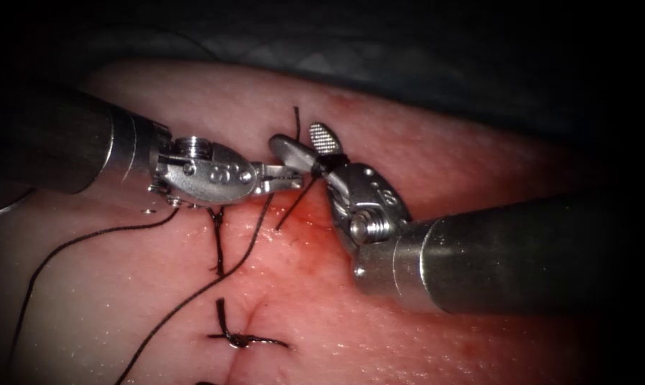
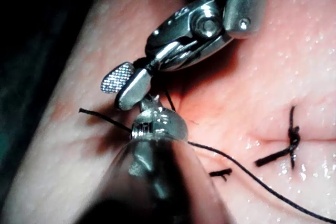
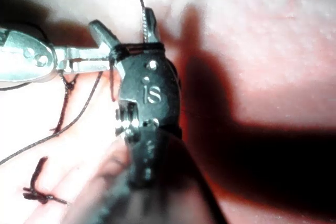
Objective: Wound Closure
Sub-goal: Grasp the tail end of the suture with the right gripper
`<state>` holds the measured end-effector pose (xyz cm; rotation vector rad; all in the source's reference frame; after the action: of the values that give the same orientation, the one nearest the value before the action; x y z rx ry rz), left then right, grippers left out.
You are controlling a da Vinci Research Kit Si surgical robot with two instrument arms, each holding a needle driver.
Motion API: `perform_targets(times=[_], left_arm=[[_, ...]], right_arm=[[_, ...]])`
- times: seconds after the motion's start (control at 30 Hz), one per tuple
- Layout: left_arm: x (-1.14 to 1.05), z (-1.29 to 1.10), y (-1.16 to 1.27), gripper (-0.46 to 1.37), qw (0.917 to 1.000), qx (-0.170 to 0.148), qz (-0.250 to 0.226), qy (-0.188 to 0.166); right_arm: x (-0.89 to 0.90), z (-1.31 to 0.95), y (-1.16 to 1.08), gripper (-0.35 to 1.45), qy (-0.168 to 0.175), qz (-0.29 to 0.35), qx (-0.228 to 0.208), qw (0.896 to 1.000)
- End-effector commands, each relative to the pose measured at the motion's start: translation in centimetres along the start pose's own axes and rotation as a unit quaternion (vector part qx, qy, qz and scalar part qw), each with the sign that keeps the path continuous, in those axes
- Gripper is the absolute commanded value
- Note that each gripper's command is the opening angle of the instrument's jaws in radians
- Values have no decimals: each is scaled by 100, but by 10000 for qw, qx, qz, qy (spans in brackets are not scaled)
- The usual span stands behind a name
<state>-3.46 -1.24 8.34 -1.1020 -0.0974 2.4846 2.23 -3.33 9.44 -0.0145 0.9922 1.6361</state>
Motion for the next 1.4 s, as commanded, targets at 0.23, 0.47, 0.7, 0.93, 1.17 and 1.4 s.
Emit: perform_targets(times=[0.23,0.47,0.7,0.93,1.17,1.4], left_arm=[[-1,12,3,-35,9999,-72,69,33],[-9,24,-1,-35,9999,-74,134,48],[-16,29,-7,-35,9999,-73,79,51],[-22,35,-10,-35,9999,-64,82,50],[-30,38,-12,-35,9999,-77,61,58],[-31,38,-13,-35,9999,-81,39,60]], right_arm=[[-9,16,10,85,-187,-58,-47,9998],[-9,33,18,85,-256,-77,-52,9996],[-9,41,21,83,-303,-87,-36,9995],[-10,49,21,77,-342,-90,17,9994],[-13,55,15,75,-370,-86,78,9992],[-12,61,15,60,-359,-203,76,9991]])
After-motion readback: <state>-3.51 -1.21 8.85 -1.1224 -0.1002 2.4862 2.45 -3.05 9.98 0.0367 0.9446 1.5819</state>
